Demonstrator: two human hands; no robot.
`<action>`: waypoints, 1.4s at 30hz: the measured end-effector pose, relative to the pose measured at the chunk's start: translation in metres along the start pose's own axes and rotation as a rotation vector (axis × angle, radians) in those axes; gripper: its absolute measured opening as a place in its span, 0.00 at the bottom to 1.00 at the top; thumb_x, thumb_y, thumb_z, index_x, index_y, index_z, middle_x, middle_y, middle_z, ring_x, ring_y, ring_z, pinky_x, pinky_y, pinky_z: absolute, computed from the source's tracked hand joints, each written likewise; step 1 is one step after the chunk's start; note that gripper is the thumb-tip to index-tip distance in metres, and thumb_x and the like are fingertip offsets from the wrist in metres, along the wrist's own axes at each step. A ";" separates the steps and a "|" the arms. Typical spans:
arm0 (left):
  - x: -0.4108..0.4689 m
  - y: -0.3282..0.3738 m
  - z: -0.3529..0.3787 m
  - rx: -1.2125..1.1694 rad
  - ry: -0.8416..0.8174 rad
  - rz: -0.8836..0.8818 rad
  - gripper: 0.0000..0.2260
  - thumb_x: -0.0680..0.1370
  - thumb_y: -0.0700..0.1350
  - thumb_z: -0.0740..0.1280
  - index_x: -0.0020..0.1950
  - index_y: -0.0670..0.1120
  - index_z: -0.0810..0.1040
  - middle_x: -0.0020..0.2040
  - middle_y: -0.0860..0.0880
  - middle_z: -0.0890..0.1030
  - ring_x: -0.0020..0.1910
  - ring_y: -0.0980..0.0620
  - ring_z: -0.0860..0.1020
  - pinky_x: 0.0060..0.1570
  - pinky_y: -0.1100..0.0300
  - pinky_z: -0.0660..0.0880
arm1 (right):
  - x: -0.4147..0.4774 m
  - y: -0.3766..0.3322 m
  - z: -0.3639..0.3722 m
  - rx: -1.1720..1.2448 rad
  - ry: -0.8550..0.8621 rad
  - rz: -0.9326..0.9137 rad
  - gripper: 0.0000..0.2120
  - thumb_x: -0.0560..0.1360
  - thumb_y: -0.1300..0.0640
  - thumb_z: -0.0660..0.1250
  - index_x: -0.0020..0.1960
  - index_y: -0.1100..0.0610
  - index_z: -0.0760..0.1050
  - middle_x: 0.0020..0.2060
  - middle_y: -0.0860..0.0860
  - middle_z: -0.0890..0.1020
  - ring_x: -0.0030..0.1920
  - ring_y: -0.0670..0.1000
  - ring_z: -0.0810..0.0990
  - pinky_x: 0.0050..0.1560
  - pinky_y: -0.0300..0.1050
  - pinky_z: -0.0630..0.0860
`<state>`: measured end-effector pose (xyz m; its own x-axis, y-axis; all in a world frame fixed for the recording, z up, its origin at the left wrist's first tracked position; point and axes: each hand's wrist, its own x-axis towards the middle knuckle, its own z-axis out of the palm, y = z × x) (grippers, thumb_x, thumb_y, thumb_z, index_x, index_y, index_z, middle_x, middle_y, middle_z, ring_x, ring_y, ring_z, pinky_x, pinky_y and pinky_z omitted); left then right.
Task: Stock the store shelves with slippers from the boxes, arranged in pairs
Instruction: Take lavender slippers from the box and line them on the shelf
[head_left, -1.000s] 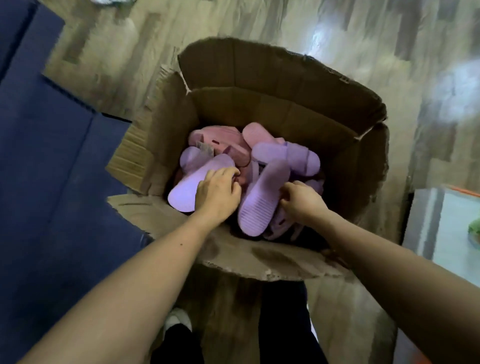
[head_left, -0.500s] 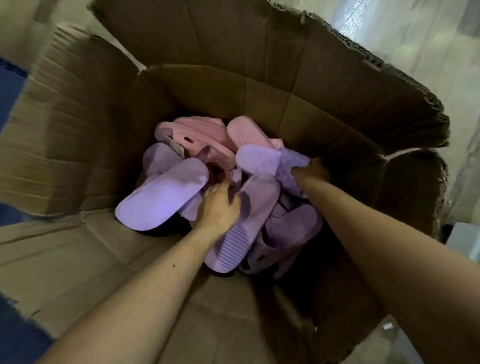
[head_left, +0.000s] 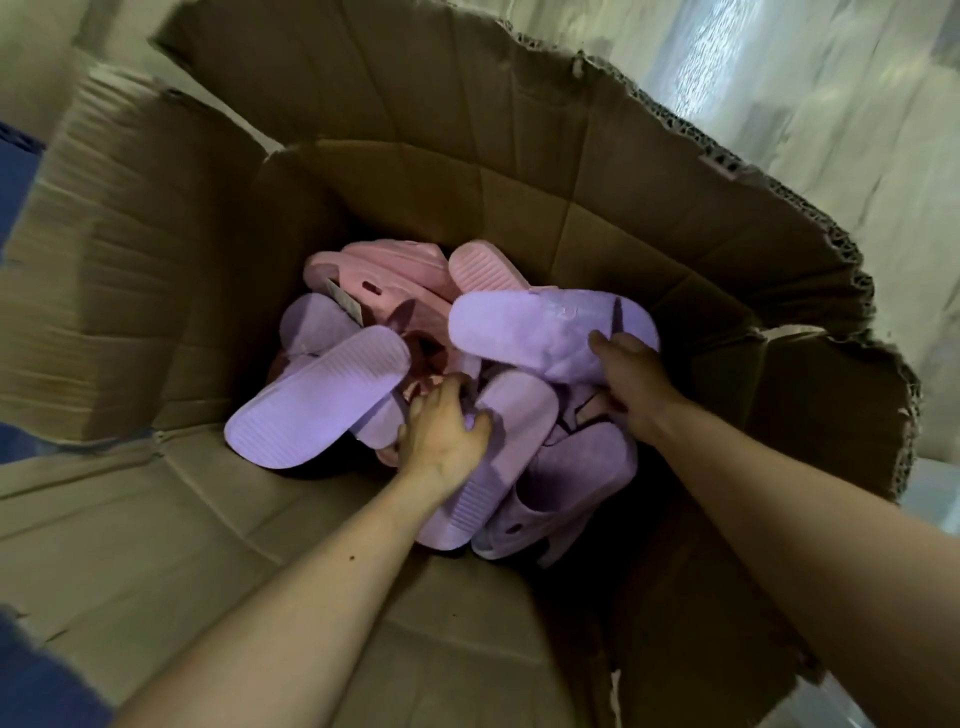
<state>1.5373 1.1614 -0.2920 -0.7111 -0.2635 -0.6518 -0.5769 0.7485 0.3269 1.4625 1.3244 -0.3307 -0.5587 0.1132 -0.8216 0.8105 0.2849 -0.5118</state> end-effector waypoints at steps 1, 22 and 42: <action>-0.002 0.001 -0.002 -0.003 0.001 0.029 0.22 0.76 0.49 0.64 0.68 0.46 0.66 0.67 0.45 0.71 0.65 0.42 0.67 0.61 0.53 0.65 | -0.005 -0.004 -0.003 0.014 -0.008 -0.036 0.11 0.78 0.48 0.59 0.56 0.50 0.74 0.55 0.54 0.78 0.51 0.56 0.77 0.55 0.51 0.75; -0.121 0.037 -0.053 -0.714 0.271 -0.012 0.10 0.76 0.44 0.67 0.51 0.38 0.81 0.46 0.44 0.82 0.44 0.52 0.76 0.44 0.61 0.72 | -0.170 -0.058 -0.022 -0.181 -0.197 -0.614 0.07 0.73 0.62 0.66 0.48 0.52 0.80 0.41 0.44 0.81 0.43 0.41 0.78 0.48 0.27 0.72; -0.399 0.058 -0.255 -1.137 0.742 -0.076 0.06 0.77 0.49 0.65 0.44 0.48 0.78 0.45 0.47 0.82 0.47 0.48 0.79 0.52 0.53 0.76 | -0.429 -0.119 -0.033 -1.135 -0.509 -0.771 0.14 0.78 0.60 0.58 0.60 0.62 0.75 0.60 0.57 0.78 0.61 0.56 0.75 0.56 0.44 0.69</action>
<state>1.6850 1.1549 0.1612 -0.5021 -0.8138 -0.2927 -0.3768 -0.0988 0.9210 1.6001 1.2729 0.0912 -0.4643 -0.6840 -0.5626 -0.3601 0.7261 -0.5857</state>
